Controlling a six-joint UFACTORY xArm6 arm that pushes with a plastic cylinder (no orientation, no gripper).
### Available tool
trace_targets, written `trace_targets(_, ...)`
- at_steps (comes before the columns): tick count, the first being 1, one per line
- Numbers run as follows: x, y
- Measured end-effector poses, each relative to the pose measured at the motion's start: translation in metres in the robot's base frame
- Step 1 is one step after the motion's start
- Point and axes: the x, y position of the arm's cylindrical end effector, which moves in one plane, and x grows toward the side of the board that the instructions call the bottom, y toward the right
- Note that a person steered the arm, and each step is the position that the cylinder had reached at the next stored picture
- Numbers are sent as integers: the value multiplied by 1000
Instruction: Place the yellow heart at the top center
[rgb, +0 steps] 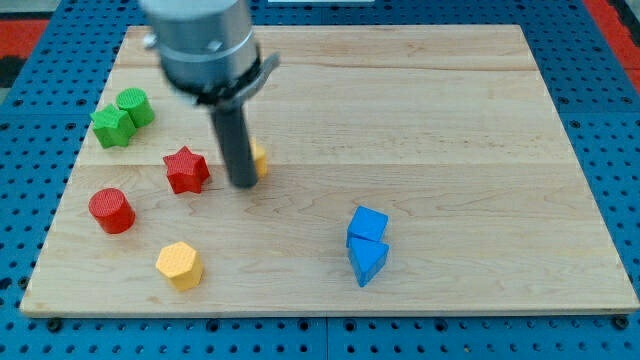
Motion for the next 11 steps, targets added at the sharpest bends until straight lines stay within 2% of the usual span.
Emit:
trace_targets(1, -58, 70)
trace_targets(2, -113, 87)
trace_targets(3, -40, 136)
trace_targets(4, -27, 53)
trace_targets(5, -17, 16)
trace_targets(6, -42, 5)
trace_targets(7, -110, 7)
trace_targets(8, -129, 30)
trace_targets(9, -85, 23)
trace_targets(11, -169, 73)
